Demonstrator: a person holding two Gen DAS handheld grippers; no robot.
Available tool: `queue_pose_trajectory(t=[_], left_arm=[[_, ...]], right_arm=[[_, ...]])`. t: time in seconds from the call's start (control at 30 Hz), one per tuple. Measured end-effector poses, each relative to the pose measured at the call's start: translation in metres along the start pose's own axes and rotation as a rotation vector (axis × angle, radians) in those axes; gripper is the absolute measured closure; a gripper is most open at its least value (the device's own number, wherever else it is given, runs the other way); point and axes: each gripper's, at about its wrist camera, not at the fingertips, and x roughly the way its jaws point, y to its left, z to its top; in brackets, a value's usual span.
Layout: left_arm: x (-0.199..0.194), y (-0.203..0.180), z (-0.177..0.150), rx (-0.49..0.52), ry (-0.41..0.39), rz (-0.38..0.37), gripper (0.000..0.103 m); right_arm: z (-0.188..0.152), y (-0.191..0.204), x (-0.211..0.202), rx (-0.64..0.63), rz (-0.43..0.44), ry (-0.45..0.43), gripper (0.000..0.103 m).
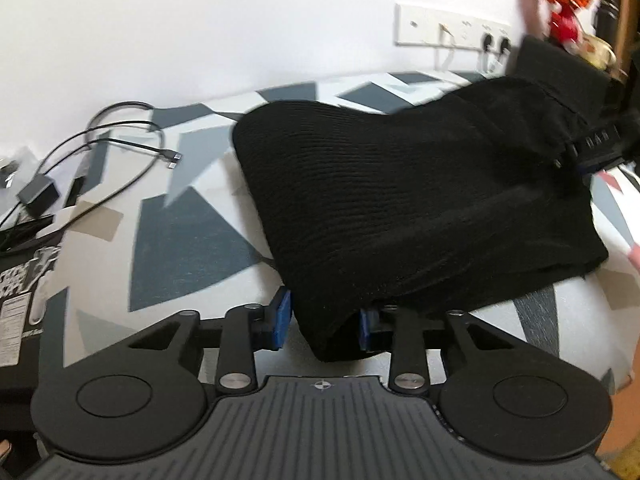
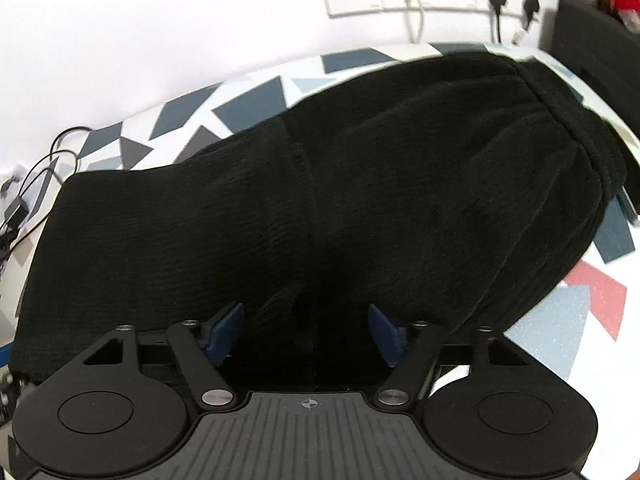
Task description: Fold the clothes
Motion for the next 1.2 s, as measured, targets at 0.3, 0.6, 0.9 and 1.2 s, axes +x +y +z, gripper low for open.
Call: queue_pose_trajectory(t=[0.3, 0.6, 0.9, 1.2], left_arm=[[0.0, 0.04, -0.003, -0.135, 0.048, -0.009, 0.063], [-0.051, 0.069, 0.027, -0.311, -0.067, -0.132, 0.021], [0.016, -0.019, 0.078, -0.209, -0.019, -0.128, 0.021], [0.063, -0.114, 0.101, -0.099, 0.051, -0.163, 0.021]], right_arm=[[-0.024, 0.019, -0.004, -0.093, 0.038, -0.024, 0.065], [-0.013, -0.044, -0.059, 0.101, 0.021, -0.197, 0.015], [-0.009, -0.195, -0.046, 0.579, -0.074, -0.324, 0.016], [0.027, -0.219, 0.002, 0.589, -0.027, -0.36, 0.035]])
